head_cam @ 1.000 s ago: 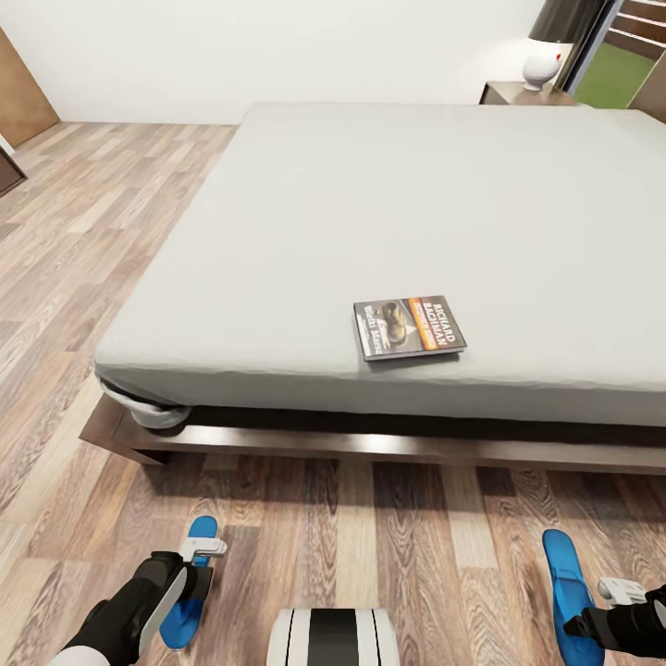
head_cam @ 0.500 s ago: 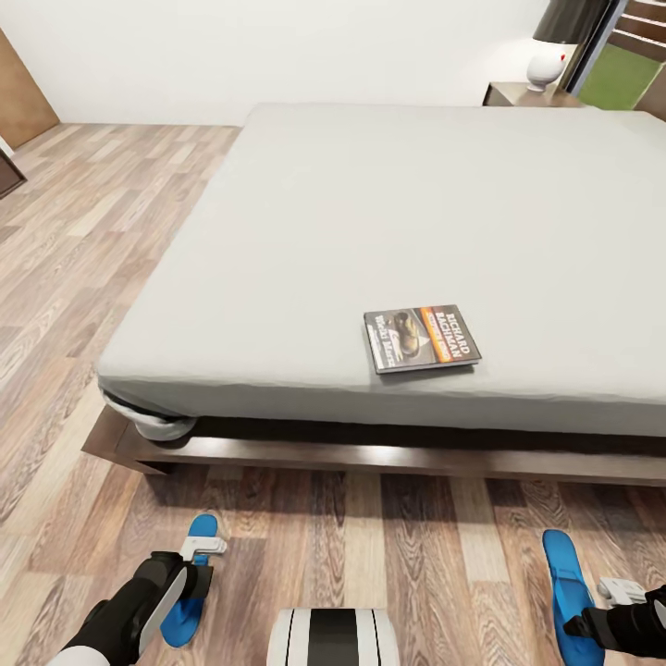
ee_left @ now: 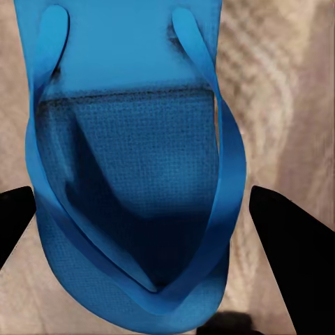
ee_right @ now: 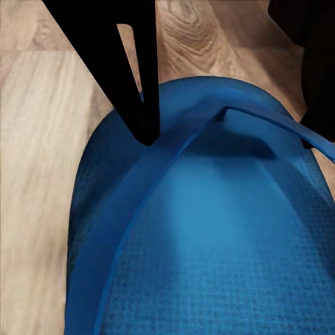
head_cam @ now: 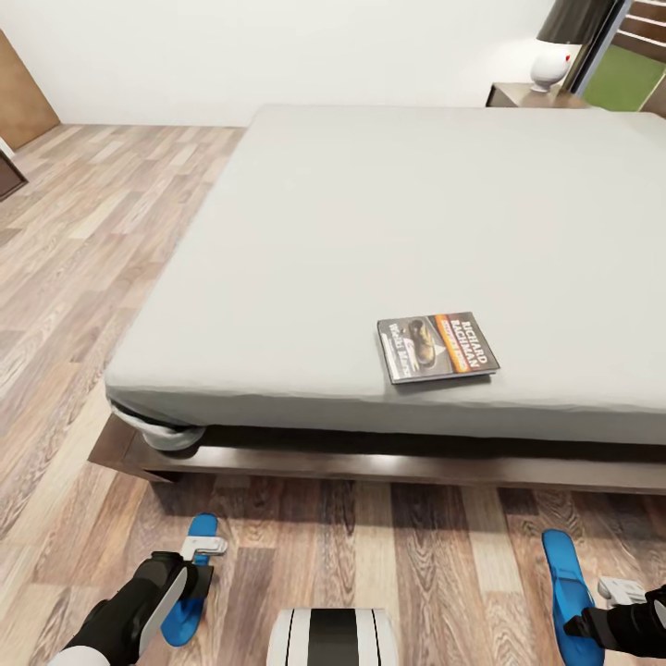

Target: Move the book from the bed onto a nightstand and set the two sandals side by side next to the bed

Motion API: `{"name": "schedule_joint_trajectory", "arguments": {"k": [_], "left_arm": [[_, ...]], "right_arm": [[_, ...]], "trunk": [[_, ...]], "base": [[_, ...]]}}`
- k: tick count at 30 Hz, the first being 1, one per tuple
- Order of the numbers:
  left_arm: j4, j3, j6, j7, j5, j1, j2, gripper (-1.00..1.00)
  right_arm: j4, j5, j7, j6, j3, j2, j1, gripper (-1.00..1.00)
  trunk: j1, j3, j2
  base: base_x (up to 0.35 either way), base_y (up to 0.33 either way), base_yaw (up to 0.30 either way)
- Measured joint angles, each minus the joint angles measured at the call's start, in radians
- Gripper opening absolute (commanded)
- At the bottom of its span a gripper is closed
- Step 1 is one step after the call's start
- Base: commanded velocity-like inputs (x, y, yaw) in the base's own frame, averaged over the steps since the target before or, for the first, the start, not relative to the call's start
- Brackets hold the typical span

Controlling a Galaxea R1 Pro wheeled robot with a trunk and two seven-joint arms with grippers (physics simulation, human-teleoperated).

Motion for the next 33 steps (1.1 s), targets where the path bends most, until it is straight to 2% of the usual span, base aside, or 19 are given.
{"name": "schedule_joint_trajectory", "arguments": {"k": [5,10,16,20,25,33], "left_arm": [[0.0,-0.001,0.0,0.0,0.0,0.0,-0.001,-1.0],[0.0,-0.001,0.0,0.0,0.0,0.0,-0.001,-1.0],[0.0,-0.001,0.0,0.0,0.0,0.0,-0.001,-1.0],[0.0,-0.001,0.0,0.0,0.0,0.0,-0.001,-1.0],[0.0,-0.001,-0.001,0.0,0.0,0.0,-0.001,-1.0],[0.0,-0.002,-0.059,0.0,0.0,0.0,-0.001,-1.0]], "right_arm": [[0.0,0.0,0.0,0.0,0.0,0.0,0.0,-1.0],[0.0,0.001,0.0,0.0,0.0,0.0,0.0,-1.0],[0.0,0.0,0.0,0.0,0.0,0.0,0.0,-1.0],[0.0,0.001,0.0,0.0,0.0,0.0,0.0,-1.0],[0.0,0.0,0.0,0.0,0.0,0.0,0.0,-1.0],[0.0,0.0,0.0,0.0,0.0,0.0,0.0,-1.0]], "trunk": [[0.0,0.0,0.0],[0.003,-0.019,-0.001],[0.002,-0.019,-0.001],[0.004,-0.035,-0.002],[0.004,-0.035,-0.002],[0.004,-0.035,-0.002]], "base": [[0.016,0.015,0.0],[0.001,0.001,0.0],[0.0,0.0,0.0],[0.0,0.0,0.0],[0.0,0.0,0.0],[0.0,0.0,0.0]]}}
